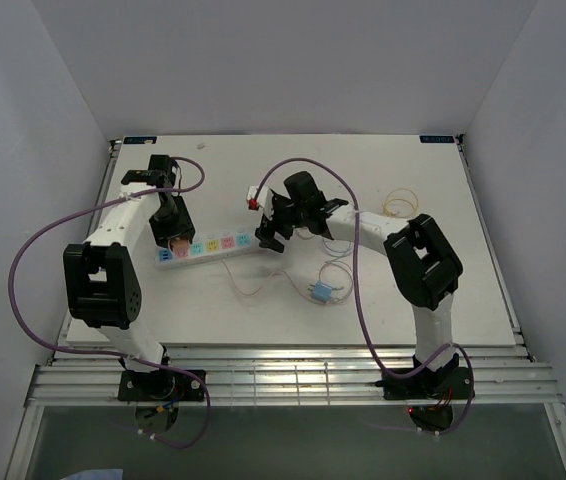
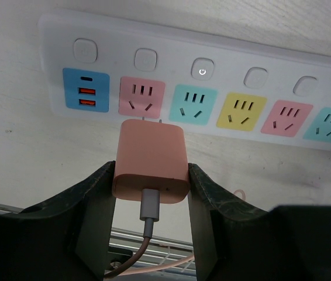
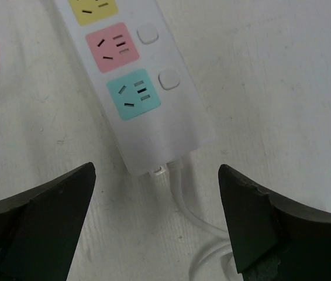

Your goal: Insert the plug

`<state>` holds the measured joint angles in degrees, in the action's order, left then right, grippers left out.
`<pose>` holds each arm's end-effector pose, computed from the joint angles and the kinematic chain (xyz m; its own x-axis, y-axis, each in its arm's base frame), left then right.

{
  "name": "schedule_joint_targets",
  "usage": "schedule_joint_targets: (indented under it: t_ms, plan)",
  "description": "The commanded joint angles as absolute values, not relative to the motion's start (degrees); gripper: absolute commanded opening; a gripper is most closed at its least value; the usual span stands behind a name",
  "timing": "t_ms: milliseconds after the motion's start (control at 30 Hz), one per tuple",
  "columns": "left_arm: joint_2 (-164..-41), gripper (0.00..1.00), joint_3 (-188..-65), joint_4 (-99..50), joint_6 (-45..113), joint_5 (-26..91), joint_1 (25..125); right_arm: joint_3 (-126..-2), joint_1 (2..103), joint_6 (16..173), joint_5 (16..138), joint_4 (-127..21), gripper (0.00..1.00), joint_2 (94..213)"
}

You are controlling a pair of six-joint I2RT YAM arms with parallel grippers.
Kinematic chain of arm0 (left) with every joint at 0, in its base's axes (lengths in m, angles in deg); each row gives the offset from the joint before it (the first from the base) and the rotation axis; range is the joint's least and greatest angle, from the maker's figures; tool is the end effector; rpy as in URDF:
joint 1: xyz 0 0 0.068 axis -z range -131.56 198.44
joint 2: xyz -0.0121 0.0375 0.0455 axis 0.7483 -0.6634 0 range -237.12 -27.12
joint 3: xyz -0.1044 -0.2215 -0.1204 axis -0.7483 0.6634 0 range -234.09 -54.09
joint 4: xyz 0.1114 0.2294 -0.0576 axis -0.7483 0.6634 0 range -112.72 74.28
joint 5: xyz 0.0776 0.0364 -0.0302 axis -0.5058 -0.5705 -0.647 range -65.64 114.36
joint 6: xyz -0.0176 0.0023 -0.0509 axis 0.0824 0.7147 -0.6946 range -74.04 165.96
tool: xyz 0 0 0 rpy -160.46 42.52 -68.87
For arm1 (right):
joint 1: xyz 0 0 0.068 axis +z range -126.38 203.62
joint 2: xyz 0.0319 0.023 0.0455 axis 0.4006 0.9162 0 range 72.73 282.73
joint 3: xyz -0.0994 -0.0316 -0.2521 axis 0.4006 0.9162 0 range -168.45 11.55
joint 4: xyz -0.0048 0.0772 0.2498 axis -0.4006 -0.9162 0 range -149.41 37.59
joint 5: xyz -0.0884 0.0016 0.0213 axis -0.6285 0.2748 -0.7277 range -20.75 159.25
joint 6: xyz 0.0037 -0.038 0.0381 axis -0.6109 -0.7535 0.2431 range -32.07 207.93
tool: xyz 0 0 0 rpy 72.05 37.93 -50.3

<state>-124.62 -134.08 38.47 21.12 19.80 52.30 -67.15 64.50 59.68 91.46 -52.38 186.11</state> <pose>0.3270 -0.0192 0.2516 -0.9095 -0.3584 -0.2107 -0.3643 0.9312 -0.0116 0.3304 0.3037 0.2049 0.0195 -0.5627 -0.8264 -0.9443 0.2611 -0.2001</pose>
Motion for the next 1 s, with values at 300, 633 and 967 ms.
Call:
schedule_joint_targets:
  t_ms: [300, 633, 967]
  plan:
    - [-121.0, 0.0, -132.4, 36.4, 21.5, 18.9, 52.0, -84.8, 64.3, 22.2, 103.6, -76.4, 0.9, 193.9]
    - [-120.1, 0.0, -132.0, 35.7, 21.3, 18.6, 52.0, -94.1, 64.6, 19.0, 105.0, -85.6, 0.9, 201.0]
    - [-119.1, 0.0, -131.4, 35.7, 21.0, 18.0, 52.0, -91.3, 65.6, 27.3, 99.8, -73.6, 0.9, 202.3]
